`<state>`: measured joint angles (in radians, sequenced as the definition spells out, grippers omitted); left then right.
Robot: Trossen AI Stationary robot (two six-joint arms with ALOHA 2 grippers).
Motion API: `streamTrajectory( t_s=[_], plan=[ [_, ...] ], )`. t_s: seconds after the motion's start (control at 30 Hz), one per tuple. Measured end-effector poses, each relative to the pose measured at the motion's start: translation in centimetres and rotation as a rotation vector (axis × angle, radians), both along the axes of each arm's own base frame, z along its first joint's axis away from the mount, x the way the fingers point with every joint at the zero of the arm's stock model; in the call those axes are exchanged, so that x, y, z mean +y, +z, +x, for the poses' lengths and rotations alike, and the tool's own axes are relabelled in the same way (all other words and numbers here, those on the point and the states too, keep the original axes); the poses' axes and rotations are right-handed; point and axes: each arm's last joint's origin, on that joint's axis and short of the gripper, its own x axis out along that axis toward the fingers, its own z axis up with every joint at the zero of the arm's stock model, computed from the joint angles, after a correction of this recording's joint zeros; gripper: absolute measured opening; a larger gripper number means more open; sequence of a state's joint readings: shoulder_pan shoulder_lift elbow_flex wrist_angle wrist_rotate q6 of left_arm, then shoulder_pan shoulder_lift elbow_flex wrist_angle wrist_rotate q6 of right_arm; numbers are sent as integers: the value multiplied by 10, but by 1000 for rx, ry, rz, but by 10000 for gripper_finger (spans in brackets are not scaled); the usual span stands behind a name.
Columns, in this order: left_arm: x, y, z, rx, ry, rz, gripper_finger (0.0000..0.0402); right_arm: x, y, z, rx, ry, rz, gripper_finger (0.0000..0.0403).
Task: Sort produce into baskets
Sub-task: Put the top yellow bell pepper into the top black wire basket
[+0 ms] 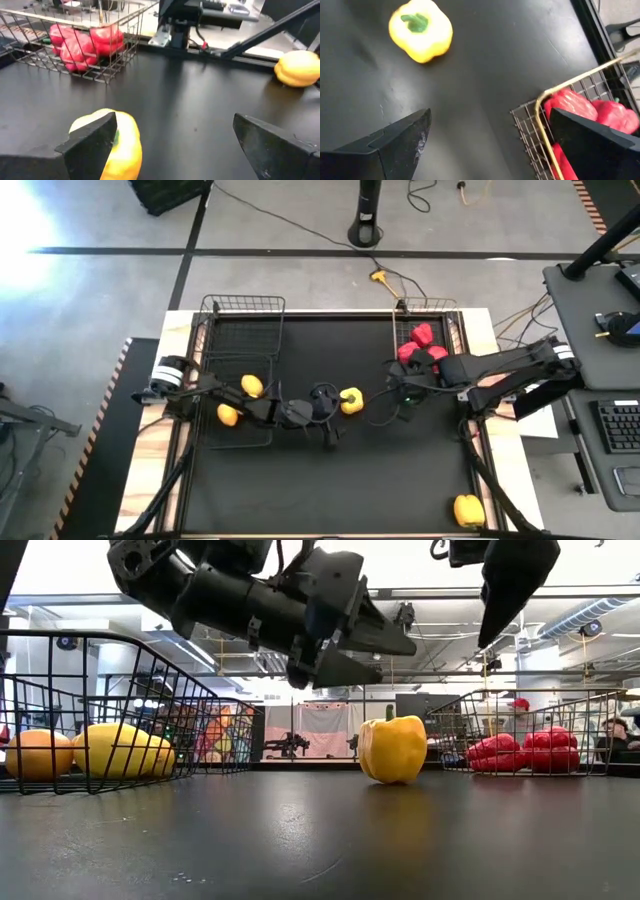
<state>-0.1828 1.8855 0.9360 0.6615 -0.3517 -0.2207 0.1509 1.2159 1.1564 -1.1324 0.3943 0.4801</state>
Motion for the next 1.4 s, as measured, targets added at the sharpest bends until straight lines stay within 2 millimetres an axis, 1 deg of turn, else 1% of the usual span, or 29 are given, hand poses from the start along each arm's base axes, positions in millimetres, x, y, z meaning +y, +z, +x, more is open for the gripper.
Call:
streamTrajectory(
  t_s=[0.1,0.2,0.33,0.47,0.6,0.7,0.97,1.07,1.23,1.33,1.4],
  plan=[
    [3,-1,1,-8,6,-1,384,-1,3,-7,12,-16,-1,400],
    [8,-9,3,19,15,3,384,-3,3,-13,8,-26,-22,400],
    [14,-14,5,27,19,-2,388,-4,-1,-18,10,-27,-24,400],
    [23,-16,8,70,70,36,393,-4,-8,-23,28,-30,-25,400],
    [35,-12,13,82,75,33,399,-5,-13,-25,38,-47,-21,400],
    [42,-14,15,116,61,22,399,-5,-15,-26,44,-47,-23,400],
    [52,-17,14,160,70,62,400,-5,-15,-25,37,-49,-29,400],
    [52,-24,17,166,65,74,400,-5,-15,-25,33,-53,-41,400],
    [51,-53,29,215,47,64,400,-5,-14,-23,9,-54,-40,400],
    [51,-56,39,207,54,61,400,-5,-15,-23,9,-56,-39,400],
    [50,-53,45,185,56,60,400,-5,-14,-23,6,-63,-37,400]
  ],
)
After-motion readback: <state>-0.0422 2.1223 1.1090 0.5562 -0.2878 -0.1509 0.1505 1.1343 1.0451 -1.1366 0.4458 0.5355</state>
